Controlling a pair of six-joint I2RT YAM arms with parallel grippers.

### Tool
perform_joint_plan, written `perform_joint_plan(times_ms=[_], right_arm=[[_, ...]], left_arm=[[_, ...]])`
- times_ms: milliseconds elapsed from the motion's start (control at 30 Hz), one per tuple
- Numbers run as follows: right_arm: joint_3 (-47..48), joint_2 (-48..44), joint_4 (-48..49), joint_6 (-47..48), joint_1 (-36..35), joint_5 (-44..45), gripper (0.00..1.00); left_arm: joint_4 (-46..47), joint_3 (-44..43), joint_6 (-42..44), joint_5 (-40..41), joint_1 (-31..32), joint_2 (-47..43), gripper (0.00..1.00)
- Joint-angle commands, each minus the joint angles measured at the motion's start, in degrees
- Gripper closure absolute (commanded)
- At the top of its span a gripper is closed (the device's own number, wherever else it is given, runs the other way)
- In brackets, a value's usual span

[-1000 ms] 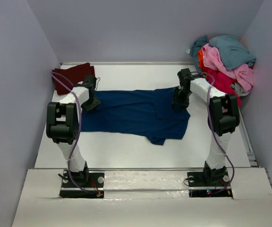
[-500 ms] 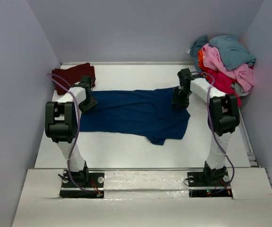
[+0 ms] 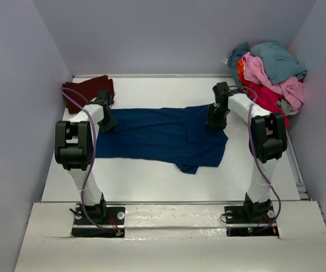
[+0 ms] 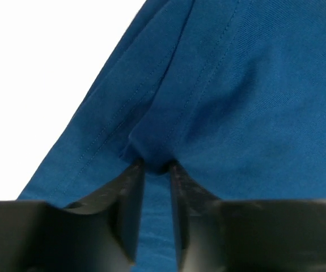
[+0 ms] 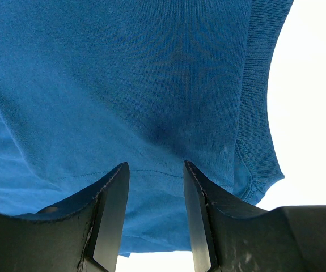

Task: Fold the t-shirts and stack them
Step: Fold the flattened tshirt in 1/3 of the way

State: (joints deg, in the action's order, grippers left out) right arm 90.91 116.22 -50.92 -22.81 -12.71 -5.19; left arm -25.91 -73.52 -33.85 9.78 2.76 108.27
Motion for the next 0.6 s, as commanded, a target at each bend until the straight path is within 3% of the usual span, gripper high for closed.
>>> perform_joint_plan(times_ms=[0,133,167,200,400,567], right_arm=[[-0.1,-0.4,1.2,0.5,0.1,-0.4,0.51],[-0.3,-0.6,1.3,0.5,0.1,-0.4,0.51],[-0.4,-0.6,1.4,0.5,0.1,-0.4,0.51],[-0.4,-0.6,1.4,0.6,0.1,-0.5,0.51],[-0.2,-0.5,1.4,0.7,0.1,-0.8,0.51],[-0.5,-0.6,1.5,0.7,0.1,-0.8,0.51]], left_arm=[[0.2,0.6,0.9,-0.2,-0.2,-0.3,0.74],[0.2,1.1,0.8,0.1,-0.2,-0.9,0.73],[0.4,1.3,0.7,0.3,-0.2,-1.5,0.69],[0.6,1.6,0.5,0.5,-0.2,-1.9,0.57],[2.3,3.6,0.7,0.9,-0.2,-4.1,0.37],[2.7,4.4,0.0,2.3,-0.2,-5.6,0.37]])
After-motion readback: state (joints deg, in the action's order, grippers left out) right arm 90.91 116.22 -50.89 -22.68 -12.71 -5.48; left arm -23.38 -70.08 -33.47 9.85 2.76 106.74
